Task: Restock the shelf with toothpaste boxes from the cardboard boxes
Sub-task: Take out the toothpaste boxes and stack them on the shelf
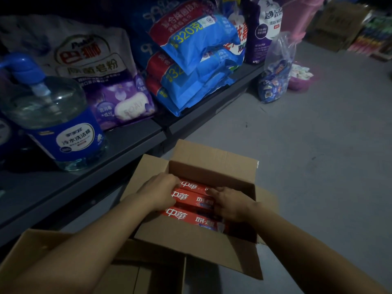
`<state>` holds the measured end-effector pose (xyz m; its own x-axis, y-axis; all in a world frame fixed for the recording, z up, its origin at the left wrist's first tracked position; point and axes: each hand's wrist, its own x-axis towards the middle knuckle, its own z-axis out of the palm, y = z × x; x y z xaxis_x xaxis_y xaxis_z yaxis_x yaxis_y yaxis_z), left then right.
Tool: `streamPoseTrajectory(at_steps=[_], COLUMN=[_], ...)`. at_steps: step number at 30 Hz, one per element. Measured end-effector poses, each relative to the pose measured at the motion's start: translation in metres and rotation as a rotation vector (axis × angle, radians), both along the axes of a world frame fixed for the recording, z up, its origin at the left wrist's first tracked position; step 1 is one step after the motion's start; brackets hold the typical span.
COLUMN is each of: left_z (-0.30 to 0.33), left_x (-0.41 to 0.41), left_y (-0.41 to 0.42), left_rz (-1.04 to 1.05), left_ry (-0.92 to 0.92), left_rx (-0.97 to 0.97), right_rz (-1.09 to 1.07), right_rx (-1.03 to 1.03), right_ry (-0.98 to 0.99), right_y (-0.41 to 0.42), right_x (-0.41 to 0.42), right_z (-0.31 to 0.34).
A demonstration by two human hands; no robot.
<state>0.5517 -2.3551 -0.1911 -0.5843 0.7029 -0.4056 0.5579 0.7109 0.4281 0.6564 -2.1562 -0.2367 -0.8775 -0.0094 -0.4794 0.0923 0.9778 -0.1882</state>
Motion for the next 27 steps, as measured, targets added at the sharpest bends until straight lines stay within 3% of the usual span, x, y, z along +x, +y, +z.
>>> streamPoseTrajectory(at_steps=[4, 9, 15, 27], left_z=[-0.001, -0.001, -0.004, -0.007], left_x=[0.0, 0.001, -0.001, -0.005], left_y=[-0.001, 0.002, 0.004, 0.002], left_rz=[0.017, 0.017, 0.017, 0.021], left_ry=[-0.004, -0.019, -0.011, 0.006], left_rx=[0.001, 0.01, -0.003, 0.004], right_rz=[0.101, 0.031, 0.052, -0.022], right_rx=[0.034, 0.009, 0.176, 0.121], right_ry=[-0.01, -0.073, 0.041, 0.014], right_y=[-0.005, 0.002, 0.004, 0.009], right_x=[0.004, -0.005, -0.006, -0.003], right_z=[-0.007, -0.003, -0.006, -0.023])
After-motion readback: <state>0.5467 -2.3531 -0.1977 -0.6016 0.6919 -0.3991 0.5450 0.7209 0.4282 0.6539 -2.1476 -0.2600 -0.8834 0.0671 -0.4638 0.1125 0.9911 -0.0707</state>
